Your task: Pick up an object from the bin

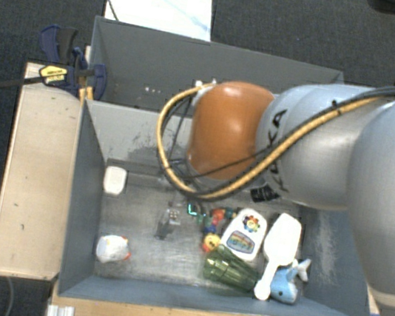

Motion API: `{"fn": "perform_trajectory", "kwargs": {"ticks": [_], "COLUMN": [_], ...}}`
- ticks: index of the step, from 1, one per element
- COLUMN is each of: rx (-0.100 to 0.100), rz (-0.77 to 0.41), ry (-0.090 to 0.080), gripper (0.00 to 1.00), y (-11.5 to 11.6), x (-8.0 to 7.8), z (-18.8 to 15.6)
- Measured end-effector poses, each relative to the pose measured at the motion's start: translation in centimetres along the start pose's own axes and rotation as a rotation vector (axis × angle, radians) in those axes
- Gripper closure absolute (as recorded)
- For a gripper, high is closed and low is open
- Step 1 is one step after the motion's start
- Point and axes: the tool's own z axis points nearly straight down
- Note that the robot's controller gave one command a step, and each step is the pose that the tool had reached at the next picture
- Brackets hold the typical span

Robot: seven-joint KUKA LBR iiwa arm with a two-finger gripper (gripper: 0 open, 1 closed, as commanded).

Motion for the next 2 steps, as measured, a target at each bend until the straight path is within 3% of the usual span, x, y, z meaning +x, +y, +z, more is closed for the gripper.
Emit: {"fn": "perform_trajectory", "kwargs": {"ticks": [1, 2], "rx": [-0.001, 0.0], "rz": [0.005, -0.04], "ry": [-0.007, -0.017], "gripper": [0.0, 0.0], "y": [-0.1, 2.0], "x": [-0.2, 1.4], "z": [-0.4, 1.9]}}
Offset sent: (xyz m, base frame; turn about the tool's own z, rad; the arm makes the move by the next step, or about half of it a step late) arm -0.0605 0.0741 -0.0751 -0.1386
